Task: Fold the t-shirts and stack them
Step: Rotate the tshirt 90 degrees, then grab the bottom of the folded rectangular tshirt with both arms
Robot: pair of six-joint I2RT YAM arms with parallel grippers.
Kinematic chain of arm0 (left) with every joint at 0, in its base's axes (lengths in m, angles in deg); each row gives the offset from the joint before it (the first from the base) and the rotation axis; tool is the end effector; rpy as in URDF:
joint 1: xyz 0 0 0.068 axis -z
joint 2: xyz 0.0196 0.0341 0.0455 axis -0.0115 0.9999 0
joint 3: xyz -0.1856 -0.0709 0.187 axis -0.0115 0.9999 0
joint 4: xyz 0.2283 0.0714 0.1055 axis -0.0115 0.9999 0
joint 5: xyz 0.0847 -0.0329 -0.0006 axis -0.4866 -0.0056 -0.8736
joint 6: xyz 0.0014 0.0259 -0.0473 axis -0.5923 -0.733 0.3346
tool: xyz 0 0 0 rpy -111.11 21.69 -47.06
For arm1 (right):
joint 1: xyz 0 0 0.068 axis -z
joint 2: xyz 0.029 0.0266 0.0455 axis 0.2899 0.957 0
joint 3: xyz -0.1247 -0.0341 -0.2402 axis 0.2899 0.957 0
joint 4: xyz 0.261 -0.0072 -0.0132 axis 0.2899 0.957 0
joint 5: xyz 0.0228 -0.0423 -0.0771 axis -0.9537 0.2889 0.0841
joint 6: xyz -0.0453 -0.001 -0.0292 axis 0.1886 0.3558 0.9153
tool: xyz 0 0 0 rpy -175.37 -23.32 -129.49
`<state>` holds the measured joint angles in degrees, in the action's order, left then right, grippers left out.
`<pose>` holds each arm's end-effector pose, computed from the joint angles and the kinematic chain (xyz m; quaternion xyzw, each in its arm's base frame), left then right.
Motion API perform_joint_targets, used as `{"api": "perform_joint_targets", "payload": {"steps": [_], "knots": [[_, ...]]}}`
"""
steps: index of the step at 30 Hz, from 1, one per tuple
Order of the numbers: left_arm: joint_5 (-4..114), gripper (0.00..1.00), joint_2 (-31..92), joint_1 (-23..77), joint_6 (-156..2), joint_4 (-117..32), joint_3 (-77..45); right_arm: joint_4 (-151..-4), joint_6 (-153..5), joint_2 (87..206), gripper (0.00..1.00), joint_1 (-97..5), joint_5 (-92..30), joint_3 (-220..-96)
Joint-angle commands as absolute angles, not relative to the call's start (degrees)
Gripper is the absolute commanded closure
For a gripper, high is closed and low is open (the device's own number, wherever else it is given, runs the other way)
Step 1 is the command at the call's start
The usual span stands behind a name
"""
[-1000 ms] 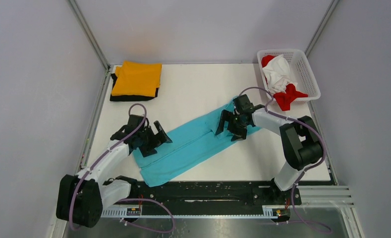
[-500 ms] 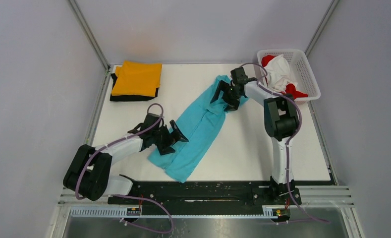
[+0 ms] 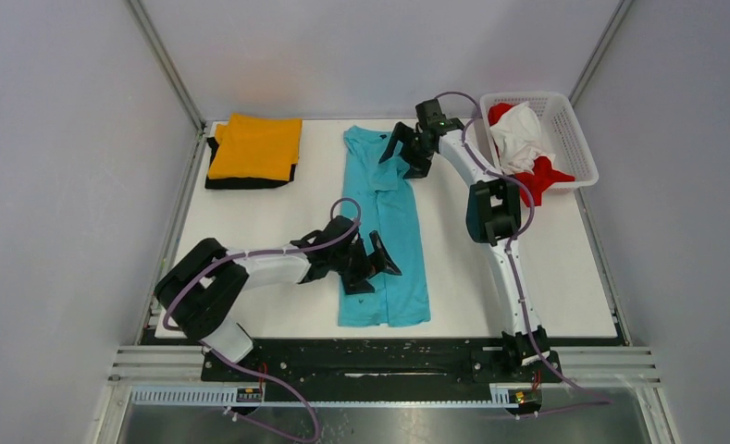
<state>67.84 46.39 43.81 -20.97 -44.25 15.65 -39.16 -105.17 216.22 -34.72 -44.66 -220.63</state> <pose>0.2105 -0.2150 0.1463 -0.1302 0.9074 -0.3947 0.0625 0.5380 0.1871 0.1652 0.1002 0.9236 0.3070 0.2064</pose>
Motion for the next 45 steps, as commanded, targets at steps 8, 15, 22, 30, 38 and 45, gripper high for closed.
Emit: {"api": "perform_joint_targets", "payload": {"steps": [8,15,22,30,38,45], "knots": [[49.68,0.01,24.47,44.79,-29.35,-19.95,14.7,-56.83,-100.61,177.82,0.01,-35.27,-37.54,-181.13],[48.64,0.01,11.41,44.73,-27.44,-16.17,27.37,-68.04,-102.49,149.37,0.01,-36.86,-39.44,-137.57],[54.1,0.14,7.49,44.87,-25.75,-21.15,36.36,-61.19,-106.13,134.95,0.06,-46.27,-35.04,-122.54],[57.47,0.42,10.47,46.09,-24.06,-29.61,42.16,-61.93,-113.39,125.73,0.18,-53.04,-37.93,-105.67],[57.75,0.74,17.71,46.83,-24.16,-32.36,41.91,-65.02,-114.84,130.4,0.42,-56.24,-41.88,-104.61],[57.34,1.0,17.61,47.58,-23.41,-32.35,42.17,-64.44,-115.57,130.76,0.78,-57.58,-39.05,-103.23]]}}
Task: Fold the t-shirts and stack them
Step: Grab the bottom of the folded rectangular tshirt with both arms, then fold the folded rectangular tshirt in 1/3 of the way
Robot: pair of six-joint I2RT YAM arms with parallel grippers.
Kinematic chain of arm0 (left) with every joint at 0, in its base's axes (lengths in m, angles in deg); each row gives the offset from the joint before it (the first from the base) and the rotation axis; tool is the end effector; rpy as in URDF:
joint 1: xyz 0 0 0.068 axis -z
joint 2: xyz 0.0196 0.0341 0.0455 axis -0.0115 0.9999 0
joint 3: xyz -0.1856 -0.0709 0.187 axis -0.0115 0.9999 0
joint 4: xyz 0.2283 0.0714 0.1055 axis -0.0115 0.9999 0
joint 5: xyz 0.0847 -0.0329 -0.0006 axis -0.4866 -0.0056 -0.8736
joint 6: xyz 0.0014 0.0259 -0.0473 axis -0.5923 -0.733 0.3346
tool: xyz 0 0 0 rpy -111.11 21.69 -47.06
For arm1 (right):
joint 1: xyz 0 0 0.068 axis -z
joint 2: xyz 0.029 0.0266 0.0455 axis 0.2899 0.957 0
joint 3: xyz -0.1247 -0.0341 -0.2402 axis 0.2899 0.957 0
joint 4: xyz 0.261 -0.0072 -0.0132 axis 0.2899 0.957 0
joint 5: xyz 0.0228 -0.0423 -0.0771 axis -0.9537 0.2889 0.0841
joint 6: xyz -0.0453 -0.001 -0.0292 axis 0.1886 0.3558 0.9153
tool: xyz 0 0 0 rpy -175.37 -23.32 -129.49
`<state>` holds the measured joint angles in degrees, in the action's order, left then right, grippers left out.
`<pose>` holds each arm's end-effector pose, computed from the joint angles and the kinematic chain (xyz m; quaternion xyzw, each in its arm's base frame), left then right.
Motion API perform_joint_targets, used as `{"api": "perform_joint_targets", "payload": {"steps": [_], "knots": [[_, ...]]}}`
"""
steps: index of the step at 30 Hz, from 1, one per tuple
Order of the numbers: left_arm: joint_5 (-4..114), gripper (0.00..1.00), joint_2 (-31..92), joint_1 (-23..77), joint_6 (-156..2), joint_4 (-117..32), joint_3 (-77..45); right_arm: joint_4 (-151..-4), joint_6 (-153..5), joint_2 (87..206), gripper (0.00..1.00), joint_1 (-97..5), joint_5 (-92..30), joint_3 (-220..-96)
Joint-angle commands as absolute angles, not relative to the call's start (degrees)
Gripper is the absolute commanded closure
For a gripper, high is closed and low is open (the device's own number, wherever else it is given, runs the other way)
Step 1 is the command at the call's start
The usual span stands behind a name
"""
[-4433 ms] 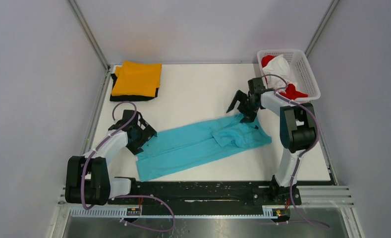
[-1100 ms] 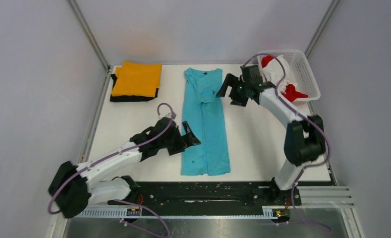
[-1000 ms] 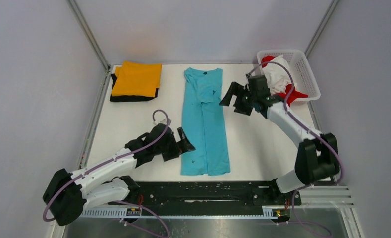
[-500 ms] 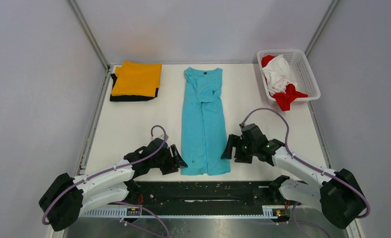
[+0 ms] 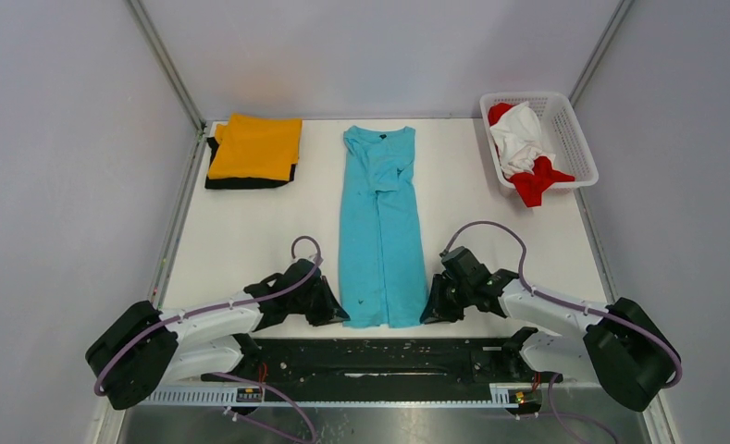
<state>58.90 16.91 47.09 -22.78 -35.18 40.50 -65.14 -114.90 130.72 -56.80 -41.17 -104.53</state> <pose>0.1160 -0.1330 0.1255 -0.1256 0.9304 -0.3299 0.0982 0.1387 0.1304 0.1408 0.0173 0.9453 0.3078 0.1065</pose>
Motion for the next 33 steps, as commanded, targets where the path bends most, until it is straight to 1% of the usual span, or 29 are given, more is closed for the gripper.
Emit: {"api": "perform_joint_targets", "payload": {"steps": [1,3,4,10,13,17,21,25,28,33], "knots": [[57.54,1.0,17.47,47.65,-23.68,-32.36,42.03,-64.65,-115.33,130.86,0.85,-57.55,-38.83,-103.07],[58.22,1.0,17.06,47.84,-24.24,-32.38,41.76,-65.38,-115.02,130.9,0.97,-57.93,-39.66,-102.74],[58.9,1.0,16.69,48.01,-24.46,-32.35,41.73,-65.39,-114.86,130.46,1.0,-58.41,-40.43,-102.67],[59.76,1.0,10.89,53.09,-22.95,-30.04,42.69,-60.28,-115.78,124.89,1.0,-63.34,-46.18,-101.85],[60.63,1.0,7.44,54.6,-23.17,-29.85,41.98,-61.45,-118.04,121.08,1.0,-64.13,-48.8,-101.0],[59.76,1.0,5.11,54.63,-25.8,-30.4,38.33,-59.18,-116.67,118.37,1.0,-64.14,-46.91,-103.99],[55.77,1.0,8.22,54.18,-28.78,-27.63,31.81,-56.71,-113.61,119.1,1.0,-64.05,-42.94,-109.03],[53.07,1.0,14.31,50.89,-30.3,-24.37,25.4,-54.33,-111.06,123.15,1.0,-62.22,-38.86,-116.22],[52.92,1.0,18.67,47.21,-29.84,-26.42,21.82,-55.55,-110.53,126.37,1.0,-58.9,-38.6,-119.76],[53.38,1.0,26.18,40.89,-31.05,-25.41,15.07,-57.38,-108.44,133.61,1.0,-52.6,-37.89,-126.84]]}}
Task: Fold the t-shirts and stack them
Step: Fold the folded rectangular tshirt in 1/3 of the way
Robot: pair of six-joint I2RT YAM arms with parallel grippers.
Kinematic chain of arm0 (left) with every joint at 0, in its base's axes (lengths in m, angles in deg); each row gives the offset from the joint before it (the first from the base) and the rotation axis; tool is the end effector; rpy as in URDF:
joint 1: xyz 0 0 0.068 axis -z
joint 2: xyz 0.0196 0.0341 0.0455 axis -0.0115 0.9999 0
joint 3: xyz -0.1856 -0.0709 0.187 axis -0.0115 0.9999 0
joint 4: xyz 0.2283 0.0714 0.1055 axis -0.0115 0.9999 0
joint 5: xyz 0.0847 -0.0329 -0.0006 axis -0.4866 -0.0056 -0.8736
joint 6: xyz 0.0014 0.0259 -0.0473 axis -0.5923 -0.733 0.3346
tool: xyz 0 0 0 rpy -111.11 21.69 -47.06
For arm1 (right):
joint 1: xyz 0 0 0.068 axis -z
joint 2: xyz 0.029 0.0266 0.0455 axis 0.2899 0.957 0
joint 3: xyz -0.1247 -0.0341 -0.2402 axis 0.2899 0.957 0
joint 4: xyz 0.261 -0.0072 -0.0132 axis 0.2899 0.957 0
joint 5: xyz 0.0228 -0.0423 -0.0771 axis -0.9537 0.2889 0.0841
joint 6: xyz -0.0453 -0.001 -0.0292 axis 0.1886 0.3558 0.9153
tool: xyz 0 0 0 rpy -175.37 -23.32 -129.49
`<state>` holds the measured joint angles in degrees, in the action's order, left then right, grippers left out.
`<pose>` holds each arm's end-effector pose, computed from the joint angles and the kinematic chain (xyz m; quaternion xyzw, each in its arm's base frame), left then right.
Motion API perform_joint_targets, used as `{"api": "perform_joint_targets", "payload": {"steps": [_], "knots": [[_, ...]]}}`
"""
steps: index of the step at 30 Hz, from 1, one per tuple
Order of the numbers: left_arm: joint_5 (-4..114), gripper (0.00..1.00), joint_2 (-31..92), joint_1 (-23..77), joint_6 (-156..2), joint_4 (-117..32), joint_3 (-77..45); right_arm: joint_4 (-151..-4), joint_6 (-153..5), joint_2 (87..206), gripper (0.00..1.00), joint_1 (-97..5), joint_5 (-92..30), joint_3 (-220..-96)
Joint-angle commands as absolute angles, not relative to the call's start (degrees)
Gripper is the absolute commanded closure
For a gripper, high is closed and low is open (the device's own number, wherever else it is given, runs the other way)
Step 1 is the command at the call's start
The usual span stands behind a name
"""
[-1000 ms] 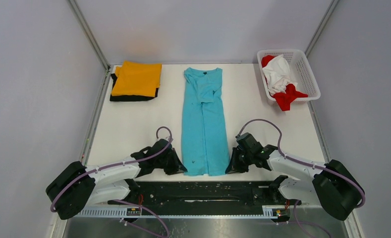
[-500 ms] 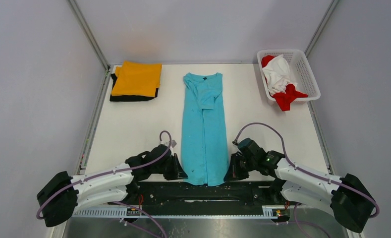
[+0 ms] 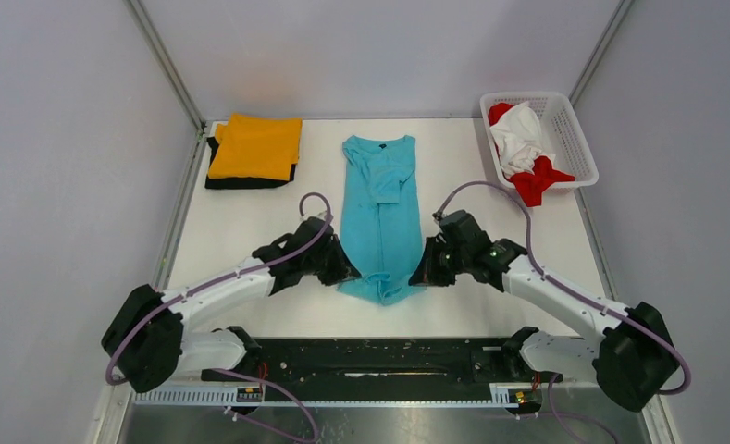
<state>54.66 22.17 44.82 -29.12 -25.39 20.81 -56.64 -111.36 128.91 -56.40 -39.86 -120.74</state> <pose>0.1632 -0.1655 0.1985 -0.1004 0.9221 -0.3303 0.1749 0.1662 0.1504 0.2224 -0.0176 0.9201 0.3449 0.1850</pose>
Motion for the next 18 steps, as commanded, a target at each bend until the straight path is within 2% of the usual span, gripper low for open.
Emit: {"api": "perform_joint_targets", "payload": {"steps": [1,9,18], "knots": [[53.82,1.0,27.69,39.41,-31.47,-25.22,13.81,-57.26,-107.86,135.44,1.0,-51.34,-38.17,-128.69],[55.58,1.0,38.42,28.85,-36.66,-22.23,2.17,-56.29,-104.47,148.88,1.0,-44.4,-37.9,-142.19],[58.83,1.0,51.29,24.13,-41.09,-21.24,-9.75,-56.28,-102.96,161.09,1.0,-39.59,-40.17,-152.38]]}}
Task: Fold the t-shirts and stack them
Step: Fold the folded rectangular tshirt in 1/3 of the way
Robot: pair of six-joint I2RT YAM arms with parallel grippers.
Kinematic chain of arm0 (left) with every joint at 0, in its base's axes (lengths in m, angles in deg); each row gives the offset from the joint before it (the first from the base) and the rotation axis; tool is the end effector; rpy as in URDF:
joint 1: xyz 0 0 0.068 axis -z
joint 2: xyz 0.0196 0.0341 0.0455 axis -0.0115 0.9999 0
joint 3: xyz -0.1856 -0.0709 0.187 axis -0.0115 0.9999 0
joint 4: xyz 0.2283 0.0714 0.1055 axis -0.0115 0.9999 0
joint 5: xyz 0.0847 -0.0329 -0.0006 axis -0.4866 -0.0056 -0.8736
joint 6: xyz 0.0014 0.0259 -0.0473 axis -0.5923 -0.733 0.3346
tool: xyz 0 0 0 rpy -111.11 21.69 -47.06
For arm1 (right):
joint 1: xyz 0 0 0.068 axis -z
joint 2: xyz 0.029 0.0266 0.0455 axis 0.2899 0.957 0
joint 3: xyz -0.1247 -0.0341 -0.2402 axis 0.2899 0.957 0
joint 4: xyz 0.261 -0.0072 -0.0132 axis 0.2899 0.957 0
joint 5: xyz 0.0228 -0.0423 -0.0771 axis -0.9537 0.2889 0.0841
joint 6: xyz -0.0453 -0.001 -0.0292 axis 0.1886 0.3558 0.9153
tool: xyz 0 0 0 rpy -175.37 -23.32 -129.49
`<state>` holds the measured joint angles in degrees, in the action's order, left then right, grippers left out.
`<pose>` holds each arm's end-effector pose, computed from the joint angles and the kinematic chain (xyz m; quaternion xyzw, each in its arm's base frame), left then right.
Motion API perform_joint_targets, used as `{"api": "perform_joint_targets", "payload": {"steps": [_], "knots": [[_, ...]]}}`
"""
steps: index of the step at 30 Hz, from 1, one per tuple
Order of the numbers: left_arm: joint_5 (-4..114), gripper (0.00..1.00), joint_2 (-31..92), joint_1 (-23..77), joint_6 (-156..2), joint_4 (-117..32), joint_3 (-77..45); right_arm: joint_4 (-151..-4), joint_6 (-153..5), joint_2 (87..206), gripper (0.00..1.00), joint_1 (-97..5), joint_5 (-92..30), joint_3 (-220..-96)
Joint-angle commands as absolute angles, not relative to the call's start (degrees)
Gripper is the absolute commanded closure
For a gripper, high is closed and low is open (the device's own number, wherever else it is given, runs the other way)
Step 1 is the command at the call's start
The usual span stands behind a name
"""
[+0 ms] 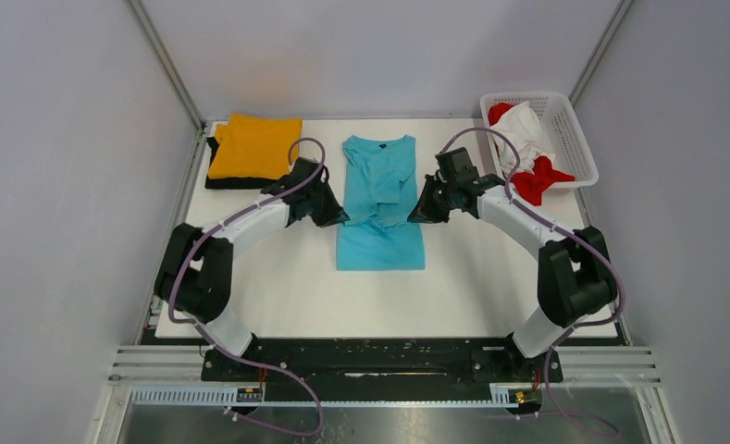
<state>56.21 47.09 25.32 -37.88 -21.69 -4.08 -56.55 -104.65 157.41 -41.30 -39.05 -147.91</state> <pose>0.3056 -0.1469 0.2141 -0.1863 0.9194 -0.2694 0.2177 0.3126 0.1527 0.2426 0.0545 0.9238 0.2930 0.2404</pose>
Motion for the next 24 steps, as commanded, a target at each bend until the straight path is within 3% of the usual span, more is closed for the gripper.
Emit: {"api": "perform_joint_targets", "payload": {"steps": [1,10,12,14,17,19,21,22,23,24], "knots": [[59.14,1.0,52.89,23.69,-41.48,-21.5,-10.99,-56.35,-102.97,162.19,1.0,-38.98,-40.52,-153.13],[62.64,0.92,61.55,21.27,-43.9,-22.09,-17.15,-59.72,-103.62,171.56,0.94,-36.58,-42.84,-158.44],[63.89,0.82,63.52,20.59,-44.23,-21.94,-18.7,-60.22,-104.22,174.31,0.93,-36.12,-43.4,-159.94],[64.21,0.63,64.5,19.87,-44.65,-22.61,-19.64,-61.04,-104.99,176.23,0.85,-35.38,-43.67,-161.61],[64.45,0.45,65.18,18.45,-46.01,-21.9,-21.89,-61.9,-106.03,178.41,0.68,-34.07,-45.28,-164.41],[66.3,0.4,65.43,17.39,-47.79,-19.42,-24.92,-61.88,-106.25,179.29,0.43,-33.3,-47.65,-166.53],[67.02,0.35,64.16,17.16,-49.05,-18.03,-25.36,-61.33,-105.72,178.78,0.32,-33.14,-48.33,-167.19],[67.02,0.27,62.68,17.13,-49.93,-18.08,-24.62,-61.26,-105.28,177.92,0.22,-33.12,-48.3,-166.57],[66.76,0.13,61.04,17.17,-50.37,-18.29,-23.48,-61.46,-104.79,176.72,0.05,-33.12,-48.14,-165.39],[66.03,0.1,58.91,17.11,-50.57,-18.57,-21.76,-61.68,-104.3,175.3,0.01,-33.16,-47.79,-163.63]]}}
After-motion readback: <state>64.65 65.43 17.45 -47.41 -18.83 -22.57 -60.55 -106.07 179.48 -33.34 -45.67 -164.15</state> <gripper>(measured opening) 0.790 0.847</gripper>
